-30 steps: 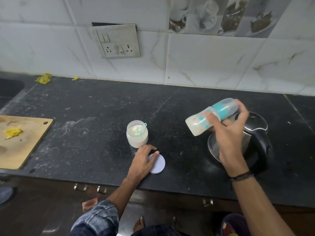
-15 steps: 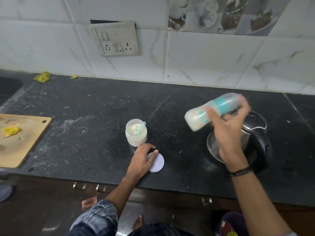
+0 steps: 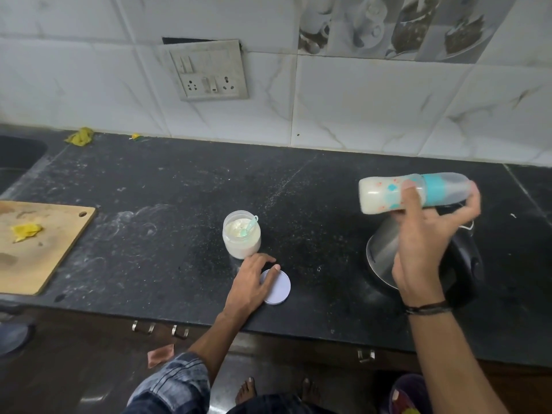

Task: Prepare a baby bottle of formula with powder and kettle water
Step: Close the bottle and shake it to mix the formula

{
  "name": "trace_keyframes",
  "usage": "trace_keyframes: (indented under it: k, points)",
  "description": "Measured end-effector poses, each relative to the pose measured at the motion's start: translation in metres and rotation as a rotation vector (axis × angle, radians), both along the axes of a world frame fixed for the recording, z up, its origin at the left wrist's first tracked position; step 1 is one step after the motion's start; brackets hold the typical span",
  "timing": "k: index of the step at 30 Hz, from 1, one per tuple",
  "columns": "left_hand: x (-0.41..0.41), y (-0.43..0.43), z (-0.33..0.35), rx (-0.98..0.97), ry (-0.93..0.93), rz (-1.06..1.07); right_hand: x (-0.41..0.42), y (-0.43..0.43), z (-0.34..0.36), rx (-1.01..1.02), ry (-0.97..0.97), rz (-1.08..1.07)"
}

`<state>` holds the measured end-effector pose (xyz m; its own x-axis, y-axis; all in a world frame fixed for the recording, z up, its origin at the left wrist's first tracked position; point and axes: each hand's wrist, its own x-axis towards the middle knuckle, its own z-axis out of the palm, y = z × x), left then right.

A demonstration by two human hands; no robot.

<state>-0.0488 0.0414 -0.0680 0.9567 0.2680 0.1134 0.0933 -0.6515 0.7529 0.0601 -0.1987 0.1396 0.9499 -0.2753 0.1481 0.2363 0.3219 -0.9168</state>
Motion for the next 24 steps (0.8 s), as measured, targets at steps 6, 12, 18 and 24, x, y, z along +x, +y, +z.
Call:
trace_keyframes:
  k: [6,12,18,24]
  points:
    - [0.001,-0.001,-0.001,-0.004,0.005,-0.011,-0.006,0.001,-0.002,0.017,0.024,0.011]
    - [-0.001,0.002,-0.002,-0.006,0.000,-0.003,-0.005,0.004,-0.002,-0.086,0.072,0.140]
    - [0.001,0.001,-0.002,-0.001,-0.002,0.001,-0.010,0.009,0.003,0.030,-0.021,-0.079]
    - [0.001,0.001,0.000,-0.008,-0.008,-0.003,-0.012,0.009,0.001,0.083,-0.021,-0.121]
